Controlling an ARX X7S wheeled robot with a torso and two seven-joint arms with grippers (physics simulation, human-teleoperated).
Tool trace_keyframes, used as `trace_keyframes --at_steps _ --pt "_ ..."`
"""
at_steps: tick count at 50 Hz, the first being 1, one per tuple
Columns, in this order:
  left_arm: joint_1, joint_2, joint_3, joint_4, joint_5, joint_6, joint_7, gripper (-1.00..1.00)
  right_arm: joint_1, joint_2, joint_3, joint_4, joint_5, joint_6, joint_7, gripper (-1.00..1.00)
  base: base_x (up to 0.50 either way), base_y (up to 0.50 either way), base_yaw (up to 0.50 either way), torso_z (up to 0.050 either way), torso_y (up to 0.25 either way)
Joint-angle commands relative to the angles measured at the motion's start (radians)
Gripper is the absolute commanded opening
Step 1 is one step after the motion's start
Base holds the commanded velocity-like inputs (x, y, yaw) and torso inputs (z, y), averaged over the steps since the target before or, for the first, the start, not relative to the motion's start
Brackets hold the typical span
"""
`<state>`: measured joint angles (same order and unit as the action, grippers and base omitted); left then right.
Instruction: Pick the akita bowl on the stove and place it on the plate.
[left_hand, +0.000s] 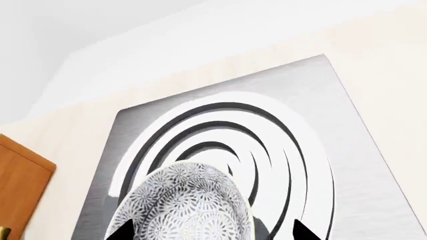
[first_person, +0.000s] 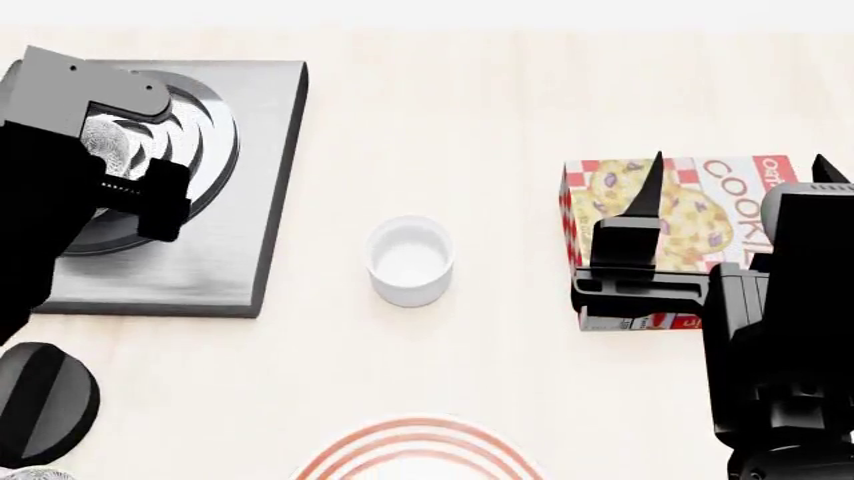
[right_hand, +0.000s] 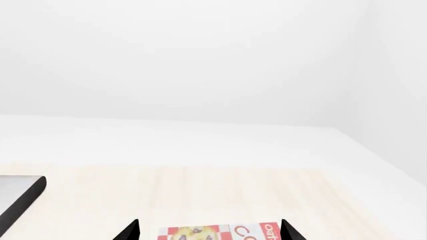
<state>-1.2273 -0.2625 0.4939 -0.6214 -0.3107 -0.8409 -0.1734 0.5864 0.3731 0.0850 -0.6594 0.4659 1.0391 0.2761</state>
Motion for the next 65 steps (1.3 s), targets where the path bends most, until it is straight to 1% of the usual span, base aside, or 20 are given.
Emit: trace_keyframes --at_steps 1,65 --pt "0.013 -0.004 0.002 -0.008 -0.001 0.004 -0.003 1.00 0.000 0.002 0.000 -0.004 0.006 0.003 0.005 1.00 0.00 0.00 0.00 0.000 0.000" --pt "0.046 -0.032 0.051 -0.026 0.023 0.031 0.007 1.00 0.001 0.013 -0.007 0.003 0.025 -0.006 0.023 1.00 0.00 0.00 0.00 0.000 0.000"
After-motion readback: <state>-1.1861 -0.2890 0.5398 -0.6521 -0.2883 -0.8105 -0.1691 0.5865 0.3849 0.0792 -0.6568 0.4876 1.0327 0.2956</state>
